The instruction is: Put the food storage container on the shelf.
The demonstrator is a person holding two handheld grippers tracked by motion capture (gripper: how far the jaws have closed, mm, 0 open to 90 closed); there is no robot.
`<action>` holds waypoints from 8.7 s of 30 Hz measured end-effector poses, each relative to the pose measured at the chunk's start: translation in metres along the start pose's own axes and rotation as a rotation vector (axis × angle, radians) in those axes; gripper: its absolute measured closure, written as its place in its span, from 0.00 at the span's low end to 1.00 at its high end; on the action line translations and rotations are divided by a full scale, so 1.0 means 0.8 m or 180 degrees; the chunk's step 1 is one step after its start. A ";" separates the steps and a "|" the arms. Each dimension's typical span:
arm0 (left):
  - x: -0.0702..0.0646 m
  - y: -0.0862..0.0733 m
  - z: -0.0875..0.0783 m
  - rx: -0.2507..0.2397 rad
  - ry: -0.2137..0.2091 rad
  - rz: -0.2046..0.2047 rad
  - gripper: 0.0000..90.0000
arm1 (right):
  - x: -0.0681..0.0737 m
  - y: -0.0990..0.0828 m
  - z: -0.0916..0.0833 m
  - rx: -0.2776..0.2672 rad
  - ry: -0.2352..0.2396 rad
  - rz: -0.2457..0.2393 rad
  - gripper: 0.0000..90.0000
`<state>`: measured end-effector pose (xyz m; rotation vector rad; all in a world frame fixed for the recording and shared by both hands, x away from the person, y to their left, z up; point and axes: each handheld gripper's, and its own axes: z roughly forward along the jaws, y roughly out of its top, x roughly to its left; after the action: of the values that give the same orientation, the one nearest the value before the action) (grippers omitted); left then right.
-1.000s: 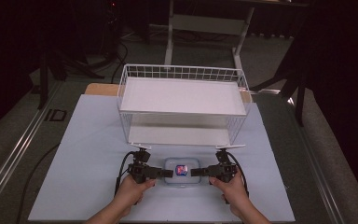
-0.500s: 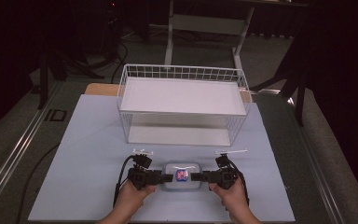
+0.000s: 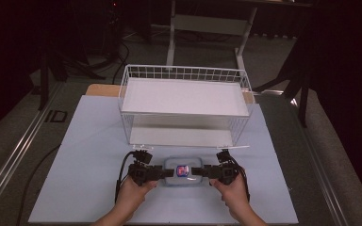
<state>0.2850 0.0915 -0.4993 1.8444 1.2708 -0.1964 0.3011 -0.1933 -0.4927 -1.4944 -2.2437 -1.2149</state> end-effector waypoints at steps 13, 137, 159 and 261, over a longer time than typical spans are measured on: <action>0.015 0.061 -0.009 -0.0200 0.0109 0.0162 0.54 | -0.006 0.061 0.006 -0.0362 0.0032 -0.0119 0.48; 0.021 -0.066 -0.047 -0.0808 0.0112 0.1379 0.03 | -0.004 0.073 0.115 -0.0637 -0.0738 -0.0949 1.00; 0.023 -0.068 -0.051 -0.0843 0.0098 0.1356 0.03 | -0.011 0.106 0.132 -0.0756 -0.0849 -0.0899 1.00; 0.046 -0.091 -0.122 -0.0952 0.0149 0.1608 0.03 | -0.020 -0.067 -0.088 -0.1033 -0.0389 -0.1676 0.15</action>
<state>0.2110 0.1948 -0.5007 1.8454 0.7765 0.2968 0.2447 -0.2626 -0.4837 -1.1164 -2.7348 -1.7445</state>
